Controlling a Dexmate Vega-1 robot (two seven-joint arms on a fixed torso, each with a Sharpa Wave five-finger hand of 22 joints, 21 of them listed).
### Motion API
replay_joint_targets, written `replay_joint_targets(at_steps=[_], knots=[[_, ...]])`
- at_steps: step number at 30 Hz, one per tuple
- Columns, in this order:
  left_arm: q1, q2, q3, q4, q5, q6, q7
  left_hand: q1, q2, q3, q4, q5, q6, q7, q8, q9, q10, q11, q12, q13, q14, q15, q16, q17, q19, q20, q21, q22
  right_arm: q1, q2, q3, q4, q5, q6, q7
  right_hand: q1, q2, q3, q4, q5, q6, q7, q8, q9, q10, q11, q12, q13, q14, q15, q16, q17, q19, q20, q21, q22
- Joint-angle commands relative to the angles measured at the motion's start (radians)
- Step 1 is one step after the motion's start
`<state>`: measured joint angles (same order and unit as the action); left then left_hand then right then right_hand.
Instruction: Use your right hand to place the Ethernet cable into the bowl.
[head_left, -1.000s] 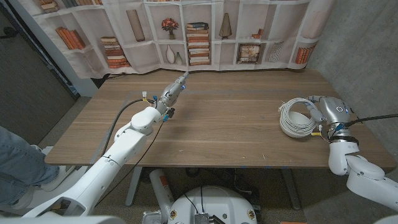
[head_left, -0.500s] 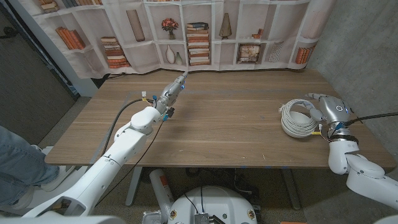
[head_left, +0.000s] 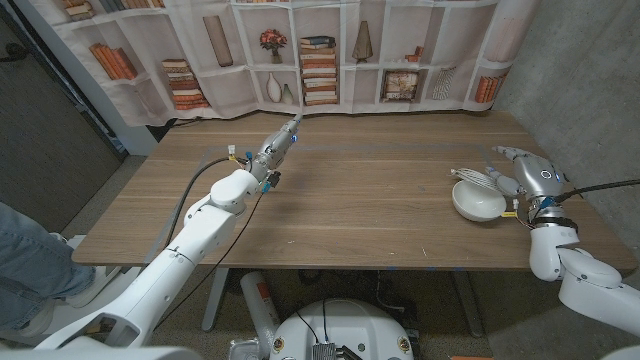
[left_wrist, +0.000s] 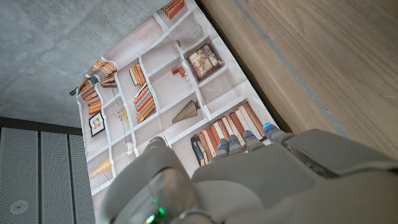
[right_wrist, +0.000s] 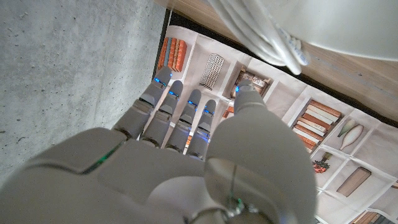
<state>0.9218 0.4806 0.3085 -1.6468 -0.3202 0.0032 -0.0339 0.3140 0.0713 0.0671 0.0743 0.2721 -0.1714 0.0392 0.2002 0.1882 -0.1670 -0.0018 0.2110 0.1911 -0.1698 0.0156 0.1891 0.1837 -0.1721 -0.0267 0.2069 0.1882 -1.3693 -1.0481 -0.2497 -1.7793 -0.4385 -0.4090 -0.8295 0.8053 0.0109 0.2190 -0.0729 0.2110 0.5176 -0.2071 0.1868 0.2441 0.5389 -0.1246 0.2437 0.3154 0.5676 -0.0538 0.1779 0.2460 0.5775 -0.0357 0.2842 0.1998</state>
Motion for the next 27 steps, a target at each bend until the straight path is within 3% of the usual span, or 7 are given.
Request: replay_joint_targets(at_steps=[1,27], knots=[[-0.003,-0.002,0.003,0.008,-0.002,-0.008,-0.008,0.009,0.003,-0.006,0.006,0.0,-0.025,0.003,0.001,0.003,-0.082,-0.002,-0.002,0.0,-0.178,0.002,0.0,0.001,-0.287,0.005,0.001,0.002,-0.031,-0.011,0.024,-0.033,0.009,-0.012,-0.003,-0.011,-0.008,-0.007,0.007,0.005,-0.01,-0.002,-0.001,0.004,-0.008,-0.002,-0.001,0.004,-0.006,-0.049,0.003,0.0,-0.003,0.001,-0.002,0.003],[-0.012,0.0,-0.014,0.047,-0.022,-0.036,-0.031,0.011,0.005,-0.009,0.006,0.0,-0.026,0.004,0.001,0.003,-0.082,-0.002,-0.002,0.001,-0.178,0.002,0.0,0.002,-0.289,0.006,0.001,0.003,-0.046,-0.018,0.048,-0.108,-0.017,-0.04,0.022,-0.056,-0.006,-0.02,0.029,0.01,-0.01,0.007,0.011,0.005,-0.007,0.015,0.006,0.003,-0.021,-0.028,0.008,-0.006,0.001,0.007,-0.004,0.003]])
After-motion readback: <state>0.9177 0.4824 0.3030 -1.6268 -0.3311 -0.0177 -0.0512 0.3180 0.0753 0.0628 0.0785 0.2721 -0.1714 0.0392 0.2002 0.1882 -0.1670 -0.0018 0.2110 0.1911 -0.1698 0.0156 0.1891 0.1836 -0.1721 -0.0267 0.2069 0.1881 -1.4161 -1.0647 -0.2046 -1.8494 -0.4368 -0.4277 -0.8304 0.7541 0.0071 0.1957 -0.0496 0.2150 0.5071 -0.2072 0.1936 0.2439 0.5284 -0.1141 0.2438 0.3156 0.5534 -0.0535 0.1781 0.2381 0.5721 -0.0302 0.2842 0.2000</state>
